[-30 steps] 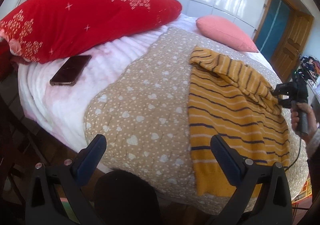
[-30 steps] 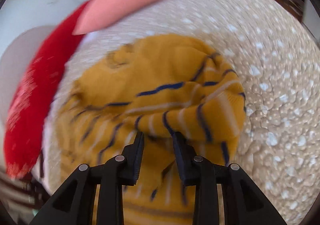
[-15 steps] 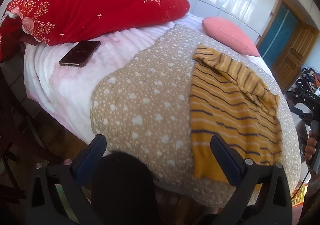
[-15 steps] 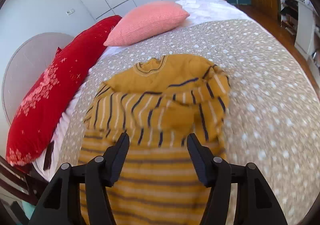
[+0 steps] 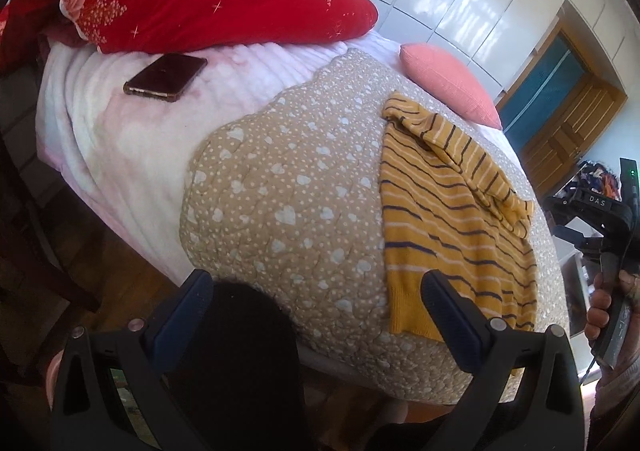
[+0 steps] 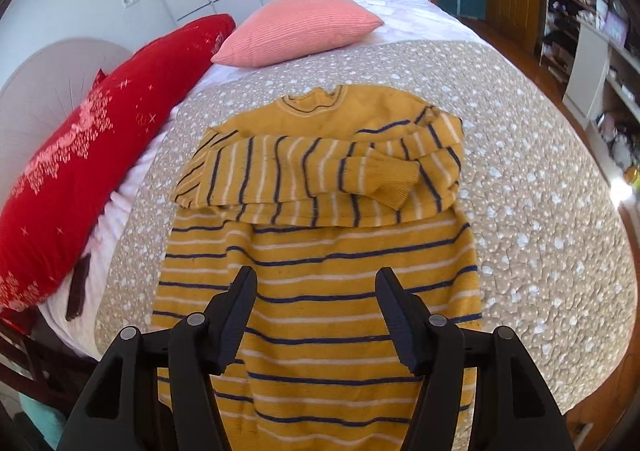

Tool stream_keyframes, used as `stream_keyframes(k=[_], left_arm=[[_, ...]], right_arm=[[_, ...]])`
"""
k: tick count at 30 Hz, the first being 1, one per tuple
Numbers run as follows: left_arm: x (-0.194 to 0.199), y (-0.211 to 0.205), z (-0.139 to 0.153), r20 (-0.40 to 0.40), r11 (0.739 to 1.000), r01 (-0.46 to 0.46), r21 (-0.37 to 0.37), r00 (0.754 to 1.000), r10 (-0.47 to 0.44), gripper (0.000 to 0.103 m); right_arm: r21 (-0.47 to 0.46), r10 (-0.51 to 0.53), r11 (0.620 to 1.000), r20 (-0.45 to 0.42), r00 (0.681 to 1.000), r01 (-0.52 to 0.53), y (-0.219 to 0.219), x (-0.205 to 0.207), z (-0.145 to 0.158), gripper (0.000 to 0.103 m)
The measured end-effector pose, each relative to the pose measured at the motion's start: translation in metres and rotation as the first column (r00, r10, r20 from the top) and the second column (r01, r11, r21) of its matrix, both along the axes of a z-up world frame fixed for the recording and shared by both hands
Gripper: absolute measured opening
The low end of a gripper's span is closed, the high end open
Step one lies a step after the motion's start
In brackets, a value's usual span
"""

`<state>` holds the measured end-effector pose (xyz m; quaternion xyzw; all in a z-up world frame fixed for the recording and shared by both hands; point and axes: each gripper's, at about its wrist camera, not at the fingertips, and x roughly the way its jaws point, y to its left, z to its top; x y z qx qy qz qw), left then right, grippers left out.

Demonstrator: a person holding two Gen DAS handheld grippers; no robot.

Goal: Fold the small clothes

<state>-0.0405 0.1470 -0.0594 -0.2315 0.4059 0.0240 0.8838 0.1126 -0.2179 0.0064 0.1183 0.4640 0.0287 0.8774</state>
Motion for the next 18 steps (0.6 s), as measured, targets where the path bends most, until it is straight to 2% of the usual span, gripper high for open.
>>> stream_keyframes(k=[6,11,18], left_arm=[[0.003,0.009,-0.010,-0.020,1.000,-0.003,-0.026,1.000,0.002,0.103],[0.002,0.013,-0.011,-0.017,1.000,-0.014,-0.024,1.000,0.014,0.103],[0.004,0.008,-0.010,-0.028,1.000,-0.006,-0.014,1.000,0.006,0.103]], right_arm=[[-0.043,0.011,0.999,-0.003,1.000,-0.011,0.015,-0.003,-0.003,0.066],[-0.025,-0.005,1.000,-0.027,1.000,0.004,0.013,-0.005,-0.012,0.066],[0.000,-0.035,0.999,-0.017,0.999,0.035,-0.001,-0.017,-0.014,0.066]])
